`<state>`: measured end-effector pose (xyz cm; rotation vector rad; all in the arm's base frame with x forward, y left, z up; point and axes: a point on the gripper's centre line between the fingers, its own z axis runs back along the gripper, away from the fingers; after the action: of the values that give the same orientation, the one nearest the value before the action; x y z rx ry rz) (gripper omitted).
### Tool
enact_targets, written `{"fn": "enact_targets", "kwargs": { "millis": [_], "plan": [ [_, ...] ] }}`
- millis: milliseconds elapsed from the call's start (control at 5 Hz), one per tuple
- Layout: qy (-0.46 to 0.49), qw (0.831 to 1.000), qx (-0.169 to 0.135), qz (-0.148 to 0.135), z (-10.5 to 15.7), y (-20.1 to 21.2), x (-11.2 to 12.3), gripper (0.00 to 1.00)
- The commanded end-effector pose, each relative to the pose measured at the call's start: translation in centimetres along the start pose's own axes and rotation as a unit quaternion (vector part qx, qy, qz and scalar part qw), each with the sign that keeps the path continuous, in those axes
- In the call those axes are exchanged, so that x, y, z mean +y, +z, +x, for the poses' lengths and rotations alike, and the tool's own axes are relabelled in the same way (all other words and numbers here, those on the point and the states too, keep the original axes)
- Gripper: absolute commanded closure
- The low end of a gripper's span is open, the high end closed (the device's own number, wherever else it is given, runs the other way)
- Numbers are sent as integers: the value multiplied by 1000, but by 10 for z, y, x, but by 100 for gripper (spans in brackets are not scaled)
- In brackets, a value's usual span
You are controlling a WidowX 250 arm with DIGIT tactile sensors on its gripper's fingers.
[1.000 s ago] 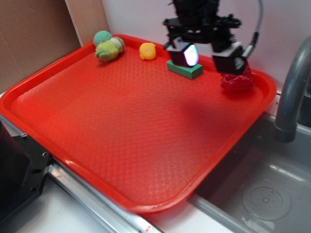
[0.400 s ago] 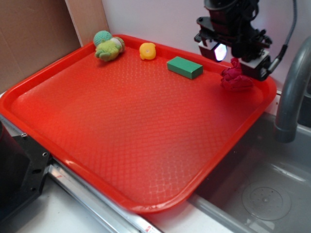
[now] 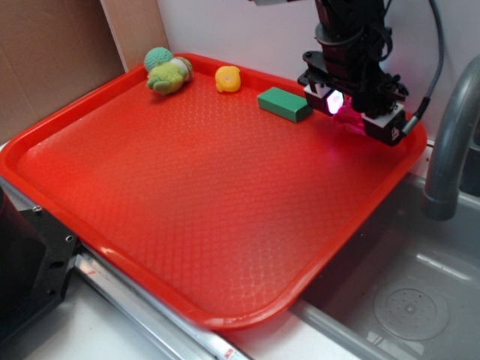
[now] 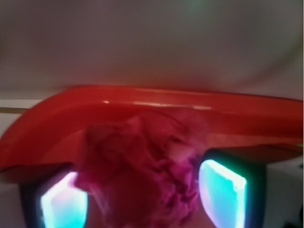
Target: Grab the red paper.
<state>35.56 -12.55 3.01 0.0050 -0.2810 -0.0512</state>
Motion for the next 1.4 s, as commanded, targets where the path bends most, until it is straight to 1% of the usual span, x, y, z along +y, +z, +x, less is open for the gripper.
{"fn": "enact_targets", "kwargs": {
  "millis": [0,200,400,600,800,1000,1200],
  "plan": [
    [-15,999,-20,-44,8,-4,-23,100],
    [-24,999,-28,-36,2,4,-18,100],
    [-4,999,-33,-33,-10,45,7,100],
    [43,998,-41,-37,-34,103,42,100],
    [53,998,4,-28,-56,163,71,100],
    [74,994,71,31,-77,201,75,100],
    [36,995,88,7,-82,208,71,100]
  ]
}}
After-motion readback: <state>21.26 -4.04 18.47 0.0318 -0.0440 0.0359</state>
